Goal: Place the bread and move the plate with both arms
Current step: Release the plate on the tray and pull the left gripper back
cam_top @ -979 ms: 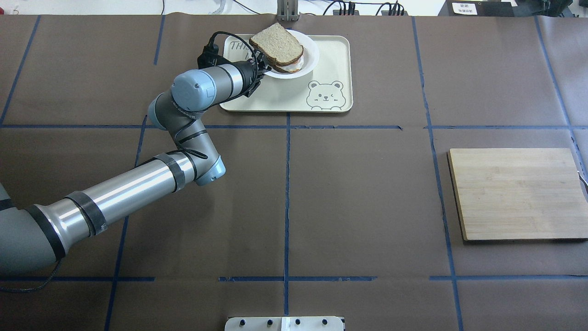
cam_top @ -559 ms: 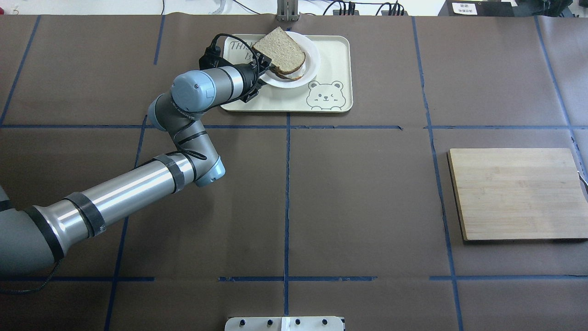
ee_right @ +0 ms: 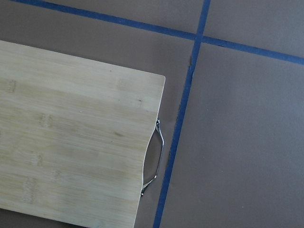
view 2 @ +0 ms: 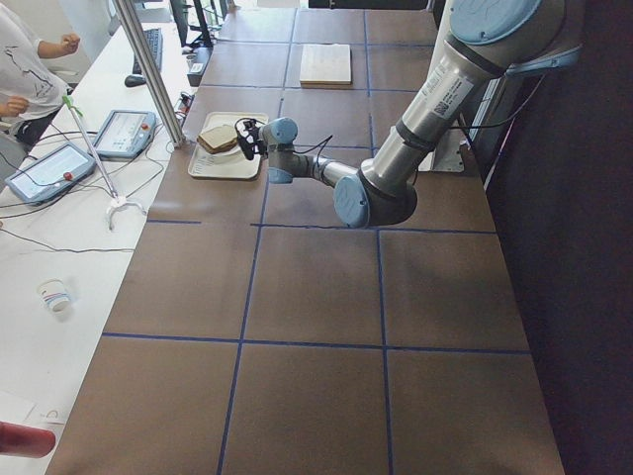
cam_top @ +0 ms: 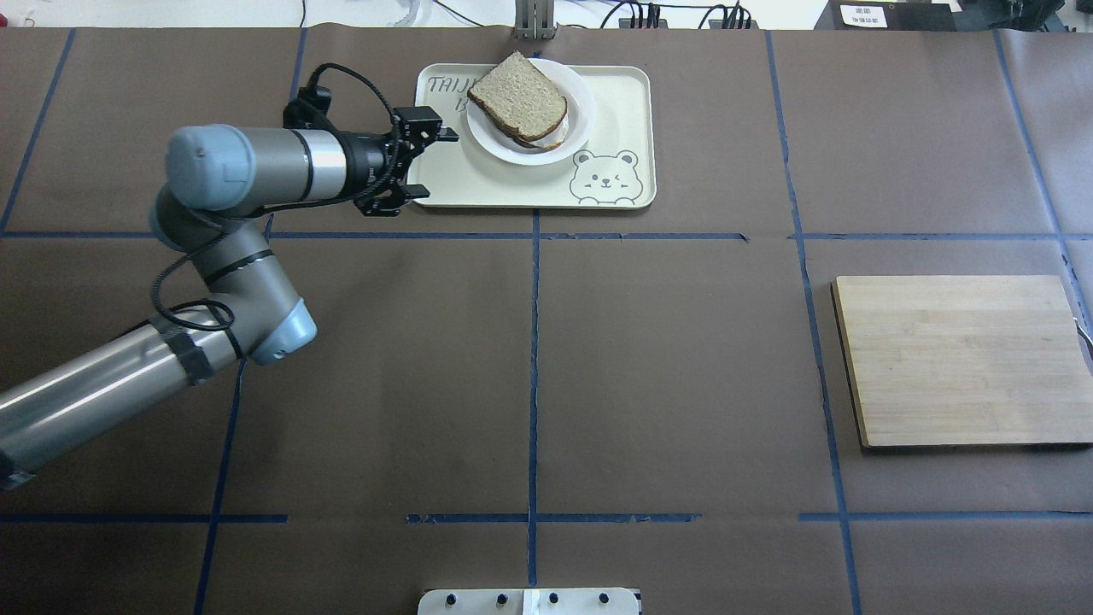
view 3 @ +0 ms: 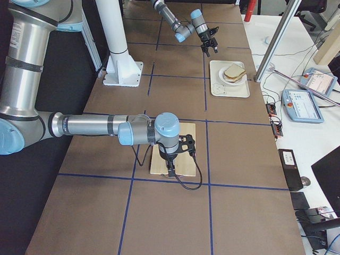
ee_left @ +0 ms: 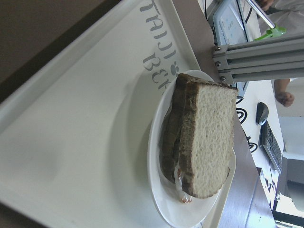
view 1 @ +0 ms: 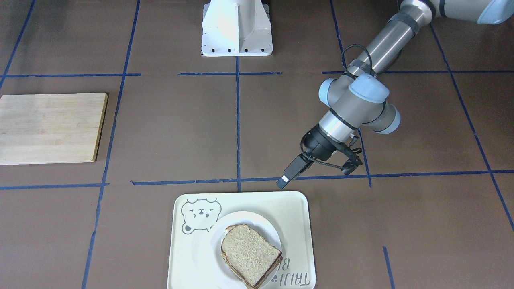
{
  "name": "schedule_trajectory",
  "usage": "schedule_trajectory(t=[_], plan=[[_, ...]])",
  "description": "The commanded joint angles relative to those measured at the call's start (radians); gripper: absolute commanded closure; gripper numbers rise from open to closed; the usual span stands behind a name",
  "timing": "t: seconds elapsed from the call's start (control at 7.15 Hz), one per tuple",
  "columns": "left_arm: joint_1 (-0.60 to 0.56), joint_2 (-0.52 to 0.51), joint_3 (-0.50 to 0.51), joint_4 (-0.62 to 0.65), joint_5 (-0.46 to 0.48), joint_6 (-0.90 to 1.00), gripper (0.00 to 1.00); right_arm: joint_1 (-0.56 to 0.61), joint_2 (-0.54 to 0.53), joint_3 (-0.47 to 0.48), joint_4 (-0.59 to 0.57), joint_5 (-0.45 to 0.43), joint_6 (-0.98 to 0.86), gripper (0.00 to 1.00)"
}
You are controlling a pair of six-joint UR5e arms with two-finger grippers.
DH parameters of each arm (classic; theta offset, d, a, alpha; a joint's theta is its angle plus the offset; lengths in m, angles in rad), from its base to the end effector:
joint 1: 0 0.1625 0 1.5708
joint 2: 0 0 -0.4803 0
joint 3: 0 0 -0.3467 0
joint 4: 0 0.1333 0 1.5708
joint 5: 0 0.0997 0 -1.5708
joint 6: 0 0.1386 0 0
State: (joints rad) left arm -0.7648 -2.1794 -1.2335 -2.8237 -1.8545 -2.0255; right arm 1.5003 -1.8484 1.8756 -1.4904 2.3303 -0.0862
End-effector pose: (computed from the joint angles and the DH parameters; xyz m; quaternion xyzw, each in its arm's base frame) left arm 0.4729 -0.5848 0.3703 0.0045 0.6911 -0.3301 0.6430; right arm 0.0149 -0.3267 0.7042 0.0528 -0.3697 -0.0925 0.9230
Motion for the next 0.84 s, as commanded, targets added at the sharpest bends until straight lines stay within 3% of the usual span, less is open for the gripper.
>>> schedule_trajectory(t=[0.0,0.14,0.28,0.42,0.7], plan=[[-0.176,0.160,-0.115,0.032,-0.307,0.252,0.00,0.000,0.000,-0.001,0.001,0.000,0.000,0.00],[-0.291,0.186,-0.109,0.097,-0.447,0.418,0.00,0.000,0.000,-0.004,0.001,0.000,0.000,0.00],[-0.347,0.226,-0.112,0.157,-0.498,0.602,0.00,0.000,-0.002,-0.004,0.001,0.000,0.000,0.00],[-0.381,0.310,-0.109,0.191,-0.506,0.822,0.00,0.000,0.000,-0.004,0.001,0.000,0.000,0.00],[-0.494,0.372,-0.113,0.399,-0.506,1.267,0.00,0.000,-0.002,-0.012,0.001,0.000,-0.001,0.00]])
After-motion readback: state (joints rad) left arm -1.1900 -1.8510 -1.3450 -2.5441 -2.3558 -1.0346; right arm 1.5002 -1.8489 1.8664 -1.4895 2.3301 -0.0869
